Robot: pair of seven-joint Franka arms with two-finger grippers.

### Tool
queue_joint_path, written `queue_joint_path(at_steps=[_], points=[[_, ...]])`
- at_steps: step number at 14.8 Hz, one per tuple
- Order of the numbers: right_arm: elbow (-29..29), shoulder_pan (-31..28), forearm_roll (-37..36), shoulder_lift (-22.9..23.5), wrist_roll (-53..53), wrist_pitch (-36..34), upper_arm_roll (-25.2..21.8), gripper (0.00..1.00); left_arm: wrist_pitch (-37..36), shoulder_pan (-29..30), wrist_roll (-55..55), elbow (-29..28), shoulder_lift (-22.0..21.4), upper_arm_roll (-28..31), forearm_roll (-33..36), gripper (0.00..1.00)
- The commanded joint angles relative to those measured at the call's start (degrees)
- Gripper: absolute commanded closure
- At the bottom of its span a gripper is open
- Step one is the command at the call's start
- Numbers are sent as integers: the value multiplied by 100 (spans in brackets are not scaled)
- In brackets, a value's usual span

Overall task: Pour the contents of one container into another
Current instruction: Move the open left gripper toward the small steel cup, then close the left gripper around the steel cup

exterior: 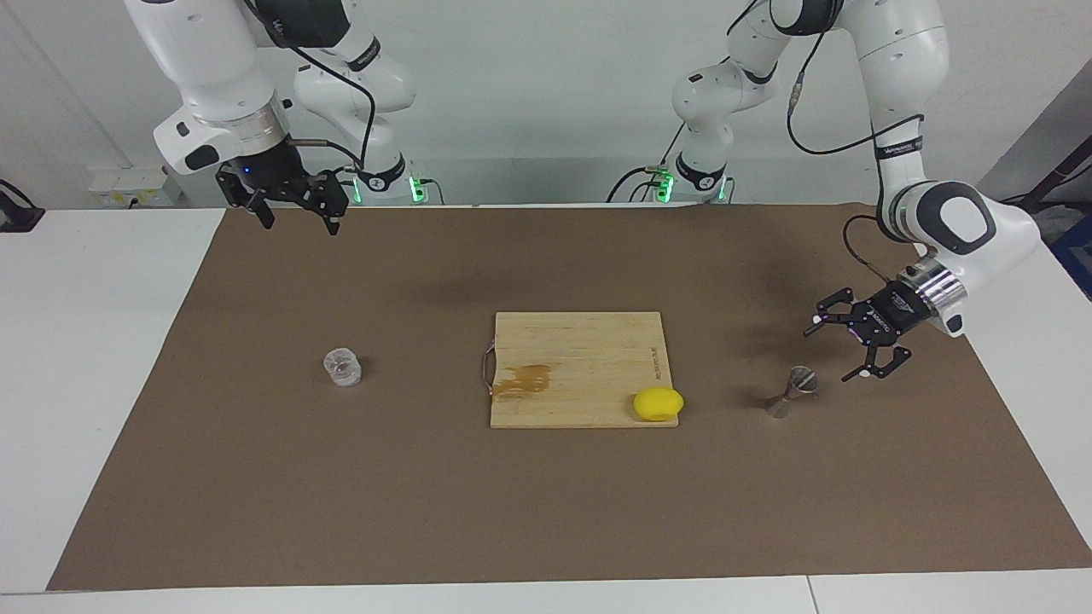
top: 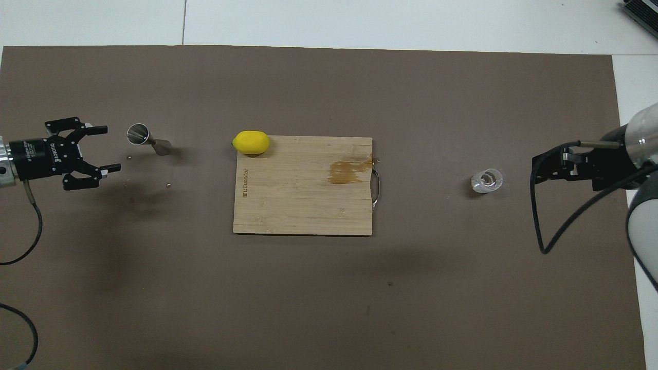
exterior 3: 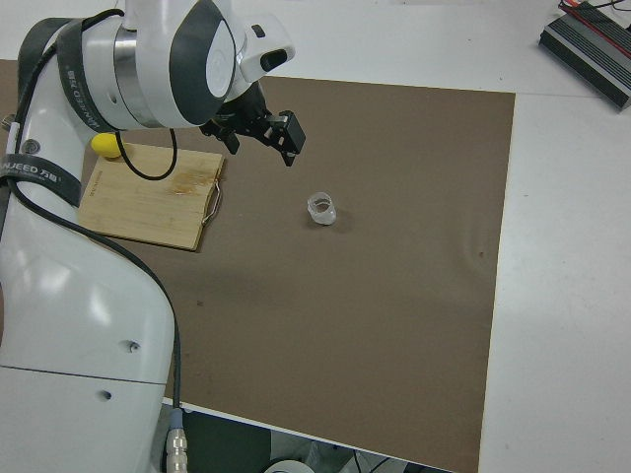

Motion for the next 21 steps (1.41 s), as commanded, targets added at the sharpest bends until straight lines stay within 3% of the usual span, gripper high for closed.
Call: queue_joint_path(at_steps=[1,14,21], points=[[22,-16,123,-2,-100,-77,-22,0,396,-243,-40,-245,-133,18,-320,0],[31,-16,123,-2,-100,-77,-22,0,897,-560,39,-368,-81,18,-690,0],[31,-16,123,-2,-100,-77,-22,0,968,-613,31,-368,-54,18,-716,12]])
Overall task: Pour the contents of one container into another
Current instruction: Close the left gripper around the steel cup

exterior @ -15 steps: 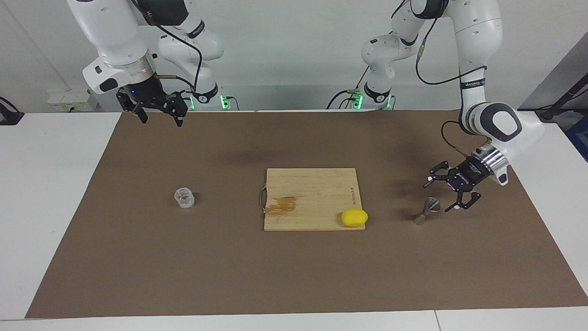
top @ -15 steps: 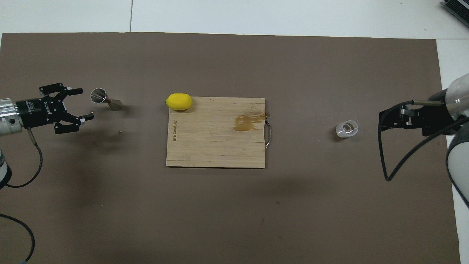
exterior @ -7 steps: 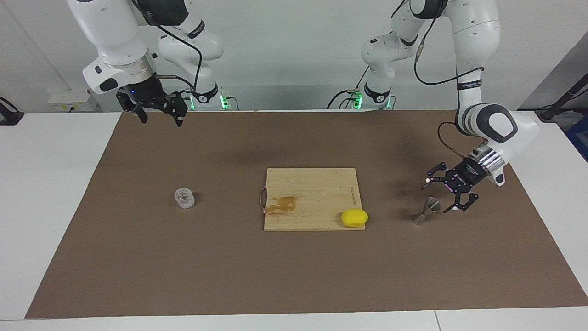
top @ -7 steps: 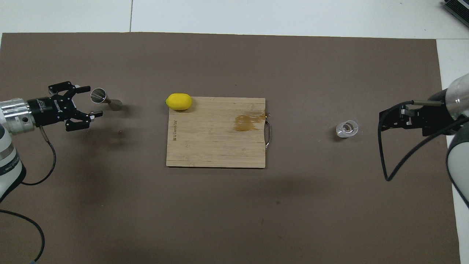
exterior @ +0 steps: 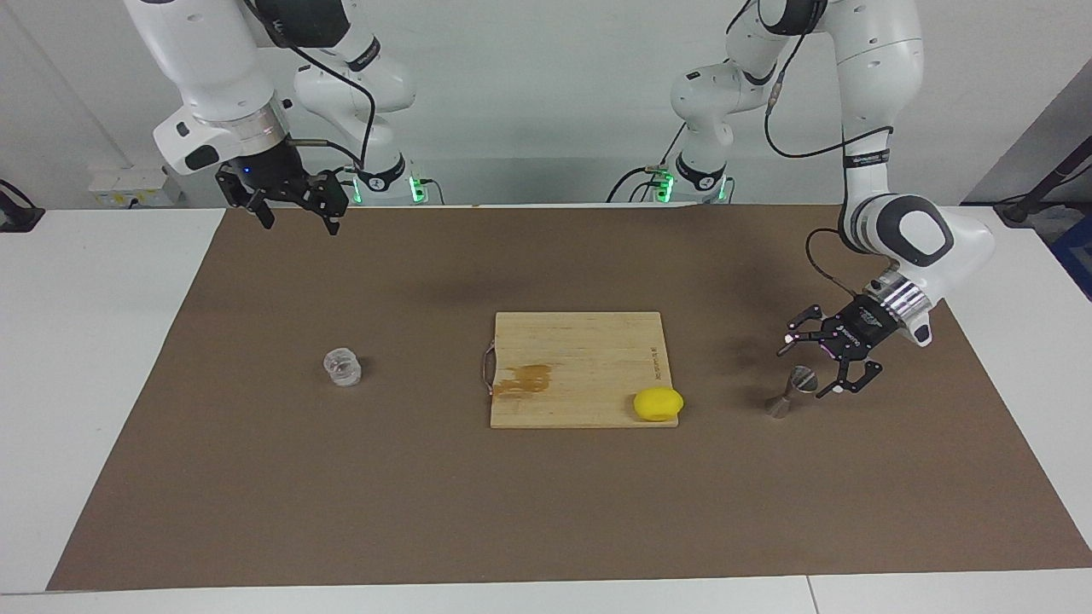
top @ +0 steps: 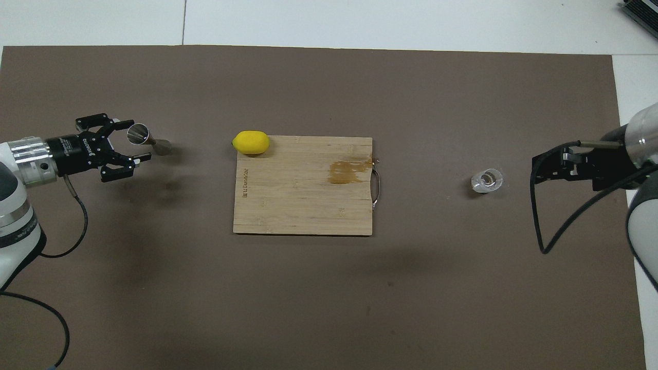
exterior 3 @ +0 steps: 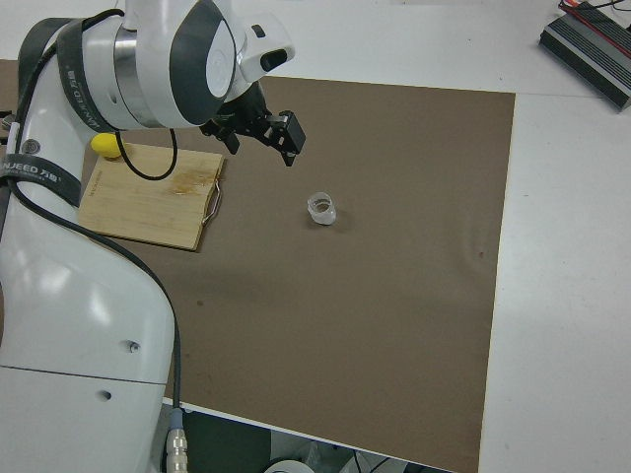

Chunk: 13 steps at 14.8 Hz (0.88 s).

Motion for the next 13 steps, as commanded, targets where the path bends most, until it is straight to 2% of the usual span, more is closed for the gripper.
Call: queue_joint_path(at_steps=[1,6,9,11,13], points=[[31,-15,123,-2,-100,-77,-22,0,138,-76,31,-130,-55,52,-183,13],[31,-15,123,-2,-100,-77,-22,0,121,-68,22,-130,-64,52,-192,21],[31,-15,123,-2,-100,-77,-22,0,121,-33,5,-148,-72,52,-192,33],[31,-15,123,-2,-100,-77,-22,0,121,-15,-30,-157,-72,52,-201,68],[31,-15,123,-2,-100,-68,-22,0,94,-15,-74,-157,-72,52,-219,81]])
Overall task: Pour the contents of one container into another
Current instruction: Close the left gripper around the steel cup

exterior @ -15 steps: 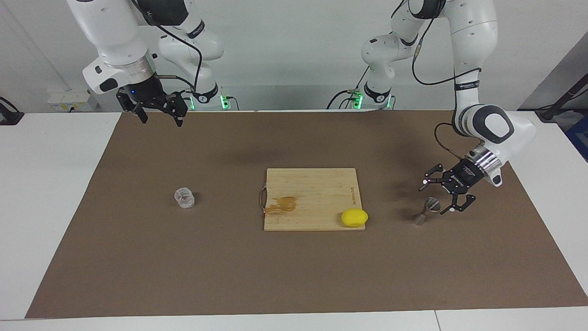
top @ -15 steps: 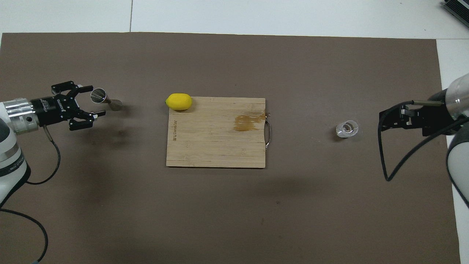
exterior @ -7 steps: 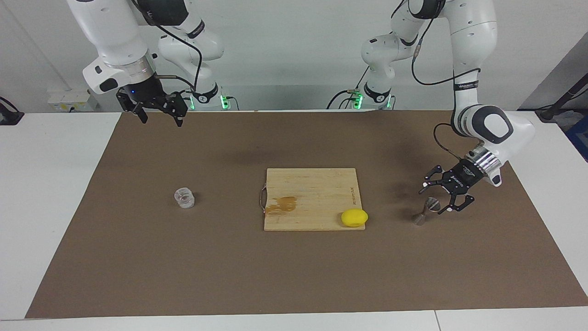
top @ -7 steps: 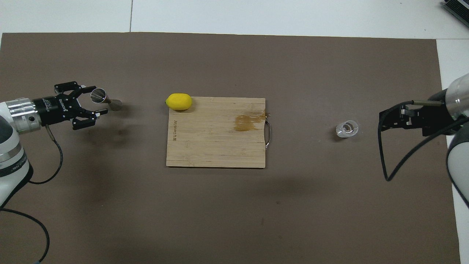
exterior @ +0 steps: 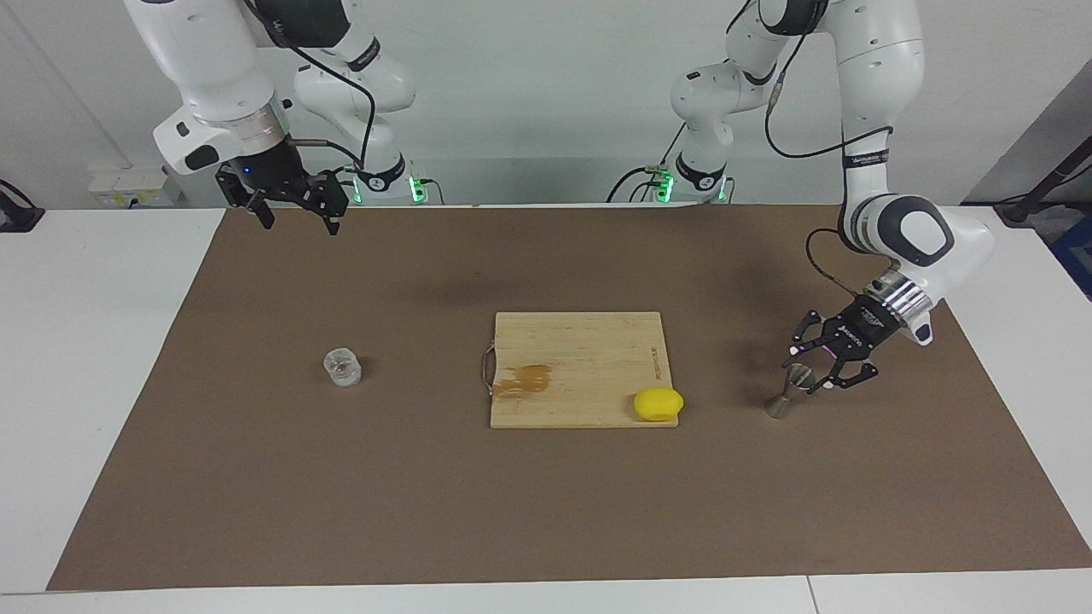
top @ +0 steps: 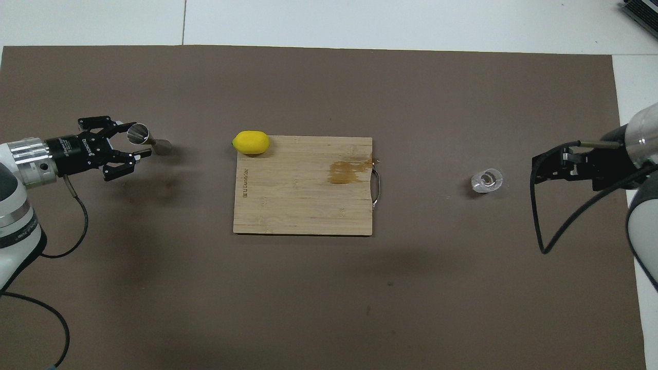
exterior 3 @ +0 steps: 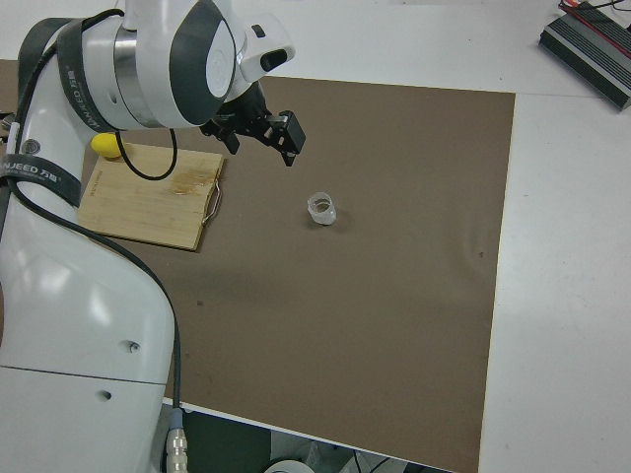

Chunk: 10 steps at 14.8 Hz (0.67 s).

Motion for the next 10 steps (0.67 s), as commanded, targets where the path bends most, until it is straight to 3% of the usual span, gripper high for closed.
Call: queue_joint_path(at_steps=[1,10], points=[[31,-15,123,-2,-100,-77,-22,0,3,-20,-78,-105,-81,15,-135,100],[22,-15,123,-2,-100,-77,-22,0,-956,-152,-149,89,-344,6,-55,100]])
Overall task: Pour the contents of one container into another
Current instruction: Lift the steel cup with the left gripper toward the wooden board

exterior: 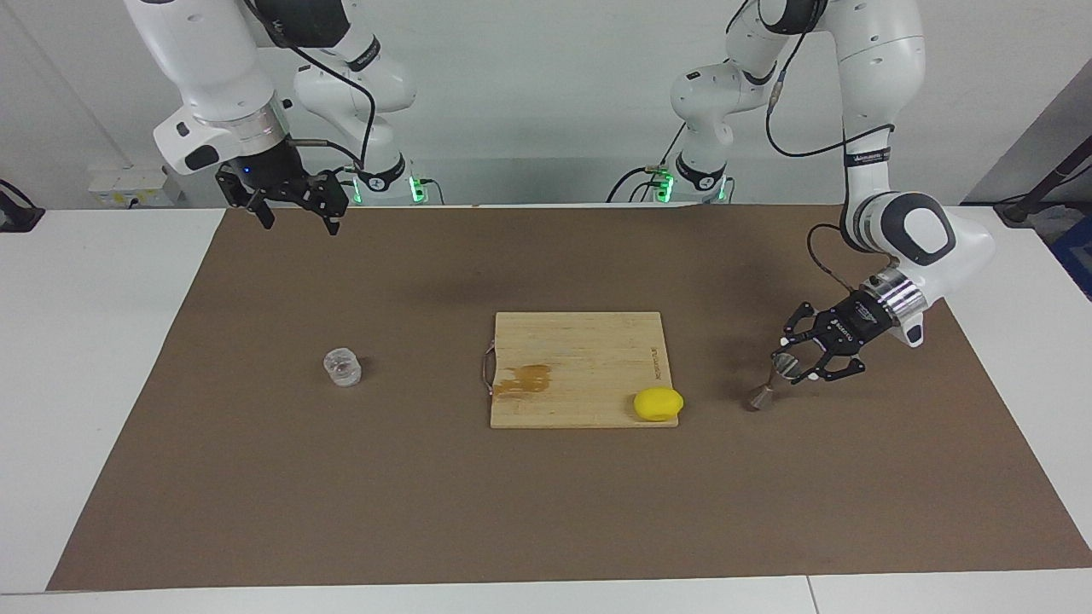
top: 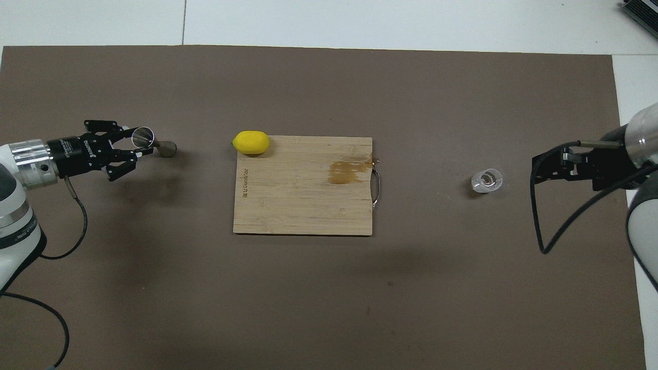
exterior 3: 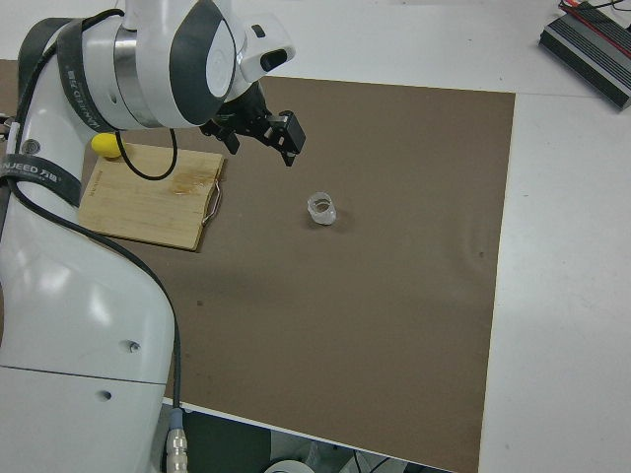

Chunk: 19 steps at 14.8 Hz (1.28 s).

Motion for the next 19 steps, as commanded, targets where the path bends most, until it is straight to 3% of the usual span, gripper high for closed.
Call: queue_joint_path(at_steps=[1,8,14,19], points=[[22,-16,123,-2,-100,-77,-22,0,-150,-313,-119,-39,-372,40,-45,100],[22,-16,123,-2,-100,-77,-22,0,164,-1552,-1112,-109,-1005,40,-54,100],[31,-16,123,-2,-100,-77,-22,0,1974,-2941,-1797,-197,-936,13,-273,100],[31,-16,123,-2,-100,-77,-22,0,3669,-4092,-1754,-294,-795,13,-1440,100]])
